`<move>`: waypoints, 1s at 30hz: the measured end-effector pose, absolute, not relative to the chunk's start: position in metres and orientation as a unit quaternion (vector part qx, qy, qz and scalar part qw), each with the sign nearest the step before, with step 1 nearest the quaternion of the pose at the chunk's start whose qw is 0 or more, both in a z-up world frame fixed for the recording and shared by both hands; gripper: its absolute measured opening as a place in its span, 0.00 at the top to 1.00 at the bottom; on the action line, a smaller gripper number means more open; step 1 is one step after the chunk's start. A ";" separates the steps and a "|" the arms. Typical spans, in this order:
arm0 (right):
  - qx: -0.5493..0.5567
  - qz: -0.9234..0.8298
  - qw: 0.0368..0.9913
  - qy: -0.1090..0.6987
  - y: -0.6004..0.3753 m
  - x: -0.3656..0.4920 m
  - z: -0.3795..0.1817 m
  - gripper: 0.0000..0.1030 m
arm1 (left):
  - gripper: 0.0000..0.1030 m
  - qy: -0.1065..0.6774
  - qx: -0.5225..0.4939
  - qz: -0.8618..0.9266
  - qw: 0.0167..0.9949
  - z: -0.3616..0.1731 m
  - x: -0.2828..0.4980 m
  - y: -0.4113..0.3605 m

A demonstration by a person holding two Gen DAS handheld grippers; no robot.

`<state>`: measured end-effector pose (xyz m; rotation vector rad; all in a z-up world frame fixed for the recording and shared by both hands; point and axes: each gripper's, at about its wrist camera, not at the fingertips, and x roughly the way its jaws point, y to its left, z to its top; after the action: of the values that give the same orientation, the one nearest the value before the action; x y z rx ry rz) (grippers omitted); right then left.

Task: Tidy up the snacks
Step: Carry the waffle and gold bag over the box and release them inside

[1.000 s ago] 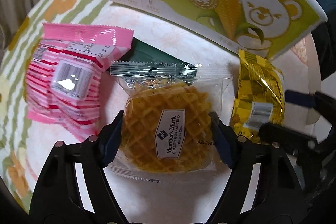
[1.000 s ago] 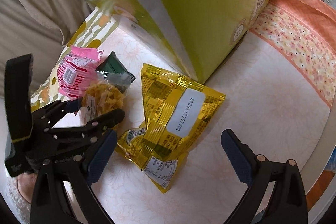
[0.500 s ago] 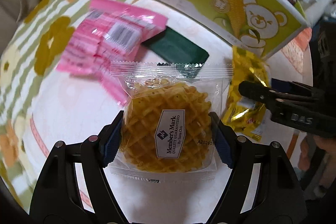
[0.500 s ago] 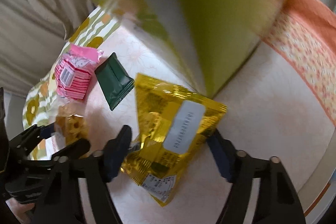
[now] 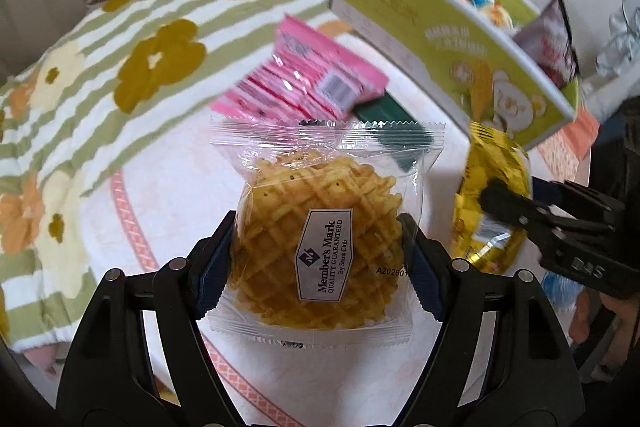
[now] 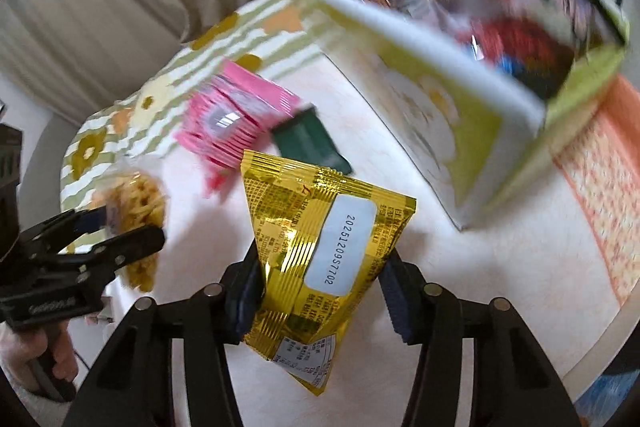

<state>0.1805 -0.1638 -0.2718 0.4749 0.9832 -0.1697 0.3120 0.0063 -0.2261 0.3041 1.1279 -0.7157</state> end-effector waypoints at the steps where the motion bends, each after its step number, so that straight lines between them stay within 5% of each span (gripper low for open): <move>1: 0.221 -0.075 0.856 0.462 -0.162 0.182 -0.263 0.52 | 0.28 0.519 0.137 -0.329 0.777 -0.221 0.313 0.007; 17: 0.182 0.024 0.907 0.378 -0.269 0.178 -0.126 0.52 | 0.28 0.439 0.098 -0.309 0.838 -0.110 0.314 -0.070; 30: 0.147 0.059 0.900 0.407 -0.421 0.206 -0.120 0.52 | 0.28 0.455 0.039 -0.264 0.850 -0.106 0.324 -0.205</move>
<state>0.2058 -0.4205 -0.1195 0.3050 0.8424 0.1216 0.3243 -0.2049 -0.1056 0.0816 0.9585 -0.5563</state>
